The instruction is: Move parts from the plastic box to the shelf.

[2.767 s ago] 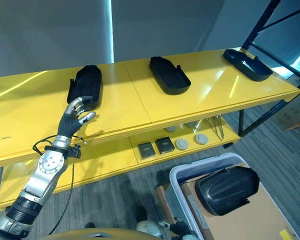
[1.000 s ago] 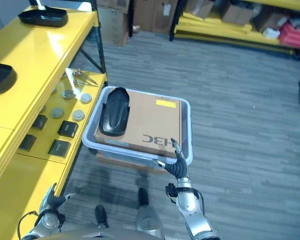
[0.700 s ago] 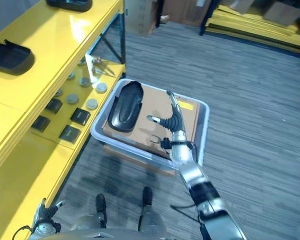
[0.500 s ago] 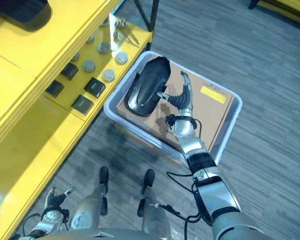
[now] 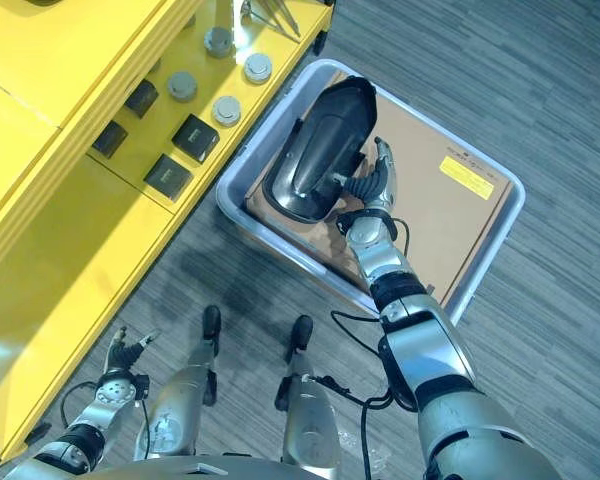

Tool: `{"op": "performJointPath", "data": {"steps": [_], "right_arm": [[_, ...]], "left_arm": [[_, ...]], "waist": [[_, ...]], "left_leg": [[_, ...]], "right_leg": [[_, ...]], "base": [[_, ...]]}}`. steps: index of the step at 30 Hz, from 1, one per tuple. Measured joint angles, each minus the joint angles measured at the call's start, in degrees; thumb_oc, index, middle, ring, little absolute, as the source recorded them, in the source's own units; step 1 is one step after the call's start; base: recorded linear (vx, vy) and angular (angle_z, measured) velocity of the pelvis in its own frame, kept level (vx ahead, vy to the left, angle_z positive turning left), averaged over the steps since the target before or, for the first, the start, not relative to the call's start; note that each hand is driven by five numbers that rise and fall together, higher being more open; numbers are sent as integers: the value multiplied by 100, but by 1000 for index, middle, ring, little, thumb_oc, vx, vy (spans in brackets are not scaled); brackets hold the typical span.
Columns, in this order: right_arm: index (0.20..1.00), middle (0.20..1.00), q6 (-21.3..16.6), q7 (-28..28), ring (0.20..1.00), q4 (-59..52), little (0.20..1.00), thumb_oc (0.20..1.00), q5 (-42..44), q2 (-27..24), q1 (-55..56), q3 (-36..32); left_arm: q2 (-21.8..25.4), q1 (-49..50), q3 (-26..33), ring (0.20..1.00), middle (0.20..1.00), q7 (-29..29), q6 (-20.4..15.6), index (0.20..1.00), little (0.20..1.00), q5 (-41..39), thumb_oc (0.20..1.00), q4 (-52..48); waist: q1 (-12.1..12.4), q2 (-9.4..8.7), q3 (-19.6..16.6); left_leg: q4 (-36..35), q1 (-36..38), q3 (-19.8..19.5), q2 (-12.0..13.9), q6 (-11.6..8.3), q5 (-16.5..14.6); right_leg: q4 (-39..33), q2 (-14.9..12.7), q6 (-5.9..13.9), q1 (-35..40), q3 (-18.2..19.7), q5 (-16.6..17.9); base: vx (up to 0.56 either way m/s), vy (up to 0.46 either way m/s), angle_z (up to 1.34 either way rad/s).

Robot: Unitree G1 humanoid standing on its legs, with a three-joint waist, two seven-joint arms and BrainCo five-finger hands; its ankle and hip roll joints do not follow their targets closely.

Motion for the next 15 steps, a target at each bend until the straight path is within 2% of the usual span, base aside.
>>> {"op": "performJointPath", "data": {"steps": [3,4,5,6,8,10,15], "right_arm": [[1000,1000,-31,98,1000,535,1000,1000,69,-25,-246,44],[555,555,-31,116,555,901,555,555,72,-69,-447,113],[238,238,-21,129,238,1180,238,238,78,-105,-629,114],[200,200,-22,158,200,1528,200,200,84,-155,-863,120],[200,200,19,177,200,1830,200,200,157,-270,-1141,134],[200,200,155,216,200,1881,200,200,184,-480,-1267,131],[200,200,270,454,200,1857,200,200,170,-480,-1132,149]], "left_arm": [[-4,3,-161,1000,1000,-172,-16,1000,1000,-7,1000,-28],[5,10,-238,1000,1000,-212,-17,1000,1000,-13,1000,-22],[6,13,-279,1000,1000,-236,-23,1000,1000,-48,1000,-35],[2,6,-302,1000,1000,-303,-28,1000,1000,-77,1000,-27],[-14,-33,-308,1000,1000,-345,-31,1000,1000,-103,1000,-19],[-8,-38,-295,1000,1000,-404,-9,1000,1000,-105,1000,55],[4,-48,-114,1000,1000,-414,33,1000,1000,-102,1000,280]], "waist": [[56,37,56],[87,53,65],[127,58,68],[176,61,69],[200,102,91],[324,103,92],[280,104,84]], "left_leg": [[0,-113,-130,2,-15,54],[0,-150,-176,2,-18,64],[-1,-195,-192,3,-24,75],[0,-264,-269,2,-60,76],[0,-366,-345,5,-89,124],[0,-398,-388,6,-71,159],[2,-140,-450,-9,-49,172]], "right_leg": [[-1,4,-9,-34,-125,-15],[-2,2,10,-43,-162,-35],[-3,-6,31,-73,-185,-71],[-3,-10,34,-124,-219,-80],[-2,-4,28,-159,-311,-76],[-1,0,14,-175,-339,-65],[0,-2,-41,126,-410,-45]], "base": [[-27,-27,24],[-7,-28,20],[11,-13,16],[30,5,17],[31,4,24],[41,1,11],[41,-10,7]]}}
